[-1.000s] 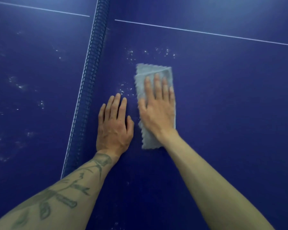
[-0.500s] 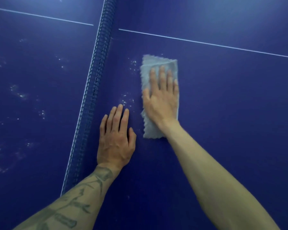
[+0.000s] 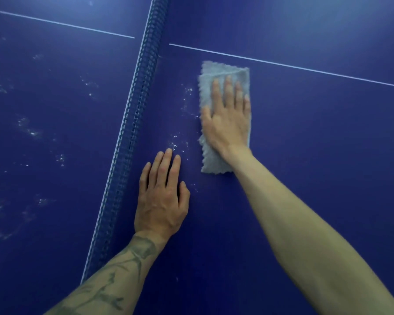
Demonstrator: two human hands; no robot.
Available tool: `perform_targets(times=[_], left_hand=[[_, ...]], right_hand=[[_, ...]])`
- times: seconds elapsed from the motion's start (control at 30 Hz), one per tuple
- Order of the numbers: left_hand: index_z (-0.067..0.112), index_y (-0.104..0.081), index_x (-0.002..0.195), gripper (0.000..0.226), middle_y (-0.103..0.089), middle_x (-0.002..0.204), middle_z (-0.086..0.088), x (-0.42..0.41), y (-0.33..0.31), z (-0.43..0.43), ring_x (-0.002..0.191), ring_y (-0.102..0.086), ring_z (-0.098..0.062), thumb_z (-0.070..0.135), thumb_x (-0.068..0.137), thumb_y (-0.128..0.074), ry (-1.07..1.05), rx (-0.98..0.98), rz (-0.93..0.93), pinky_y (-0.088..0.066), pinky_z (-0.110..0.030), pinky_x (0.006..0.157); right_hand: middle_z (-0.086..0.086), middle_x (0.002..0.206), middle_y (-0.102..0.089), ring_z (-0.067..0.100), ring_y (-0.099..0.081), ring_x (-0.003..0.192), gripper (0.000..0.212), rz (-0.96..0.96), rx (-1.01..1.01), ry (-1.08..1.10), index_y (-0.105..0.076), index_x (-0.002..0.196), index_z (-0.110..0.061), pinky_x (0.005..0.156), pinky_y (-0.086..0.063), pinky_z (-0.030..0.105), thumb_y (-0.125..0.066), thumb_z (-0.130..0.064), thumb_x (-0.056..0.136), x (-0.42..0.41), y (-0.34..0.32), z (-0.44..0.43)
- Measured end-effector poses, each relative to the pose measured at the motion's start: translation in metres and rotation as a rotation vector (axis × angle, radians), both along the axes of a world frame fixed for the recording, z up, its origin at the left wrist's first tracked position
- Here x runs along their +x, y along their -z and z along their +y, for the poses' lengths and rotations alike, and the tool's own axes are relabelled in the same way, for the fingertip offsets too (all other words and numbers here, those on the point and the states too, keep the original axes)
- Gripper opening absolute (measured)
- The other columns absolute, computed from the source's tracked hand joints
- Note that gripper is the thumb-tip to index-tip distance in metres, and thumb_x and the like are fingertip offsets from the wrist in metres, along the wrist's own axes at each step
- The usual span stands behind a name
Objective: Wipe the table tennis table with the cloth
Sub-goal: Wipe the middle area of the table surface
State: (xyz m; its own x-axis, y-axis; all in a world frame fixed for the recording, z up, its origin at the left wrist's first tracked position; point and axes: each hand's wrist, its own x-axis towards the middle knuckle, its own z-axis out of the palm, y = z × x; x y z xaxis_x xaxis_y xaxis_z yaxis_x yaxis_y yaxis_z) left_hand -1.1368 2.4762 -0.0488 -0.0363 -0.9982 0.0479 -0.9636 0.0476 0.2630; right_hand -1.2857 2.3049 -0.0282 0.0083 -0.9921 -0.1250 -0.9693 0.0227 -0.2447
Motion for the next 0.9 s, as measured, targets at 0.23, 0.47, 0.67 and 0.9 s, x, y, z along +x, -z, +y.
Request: perform_targets(times=[0.23,0.47,0.67,0.9], left_hand=[[0.006,-0.042,0.157,0.057,-0.034,0.168,-0.011,0.0,0.001,0.0,0.158,-0.027,-0.027,0.026,0.103,-0.042,-0.001,-0.021,0.007,-0.022,-0.051,0.129],[0.008,-0.039,0.159,0.058,-0.032,0.169,-0.01,0.0,0.0,0.001,0.159,-0.025,-0.025,0.026,0.104,-0.042,-0.002,0.01,-0.002,-0.022,-0.05,0.129],[0.007,-0.037,0.159,0.055,-0.03,0.17,-0.009,0.018,-0.01,0.005,0.159,-0.026,-0.023,0.025,0.107,-0.038,-0.036,0.02,0.096,-0.017,-0.044,0.131],[0.005,-0.033,0.161,0.059,-0.025,0.171,-0.009,0.026,-0.008,0.011,0.16,-0.02,-0.023,0.029,0.108,-0.033,-0.074,0.082,0.0,0.001,-0.031,0.132]], right_hand=[[0.0,0.179,0.001,0.019,0.003,0.165,0.069,0.072,0.016,-0.219,-0.009,0.171,-0.029,0.134,0.004,0.04,-0.022,-0.047,0.106,-0.043,0.001,0.042],[0.006,0.179,0.006,0.025,0.007,0.165,0.068,0.006,0.024,-0.075,-0.004,0.171,-0.025,0.133,0.002,0.047,-0.024,-0.046,0.11,0.009,-0.003,-0.01],[0.004,0.179,-0.003,0.022,0.0,0.166,0.069,0.067,-0.024,-0.481,-0.011,0.171,-0.026,0.134,0.002,0.043,-0.017,-0.049,0.107,0.004,0.001,0.044],[0.006,0.179,-0.002,0.025,0.002,0.165,0.066,0.027,0.006,-0.183,-0.01,0.171,-0.024,0.134,0.001,0.046,-0.024,-0.045,0.109,0.026,-0.003,-0.042]])
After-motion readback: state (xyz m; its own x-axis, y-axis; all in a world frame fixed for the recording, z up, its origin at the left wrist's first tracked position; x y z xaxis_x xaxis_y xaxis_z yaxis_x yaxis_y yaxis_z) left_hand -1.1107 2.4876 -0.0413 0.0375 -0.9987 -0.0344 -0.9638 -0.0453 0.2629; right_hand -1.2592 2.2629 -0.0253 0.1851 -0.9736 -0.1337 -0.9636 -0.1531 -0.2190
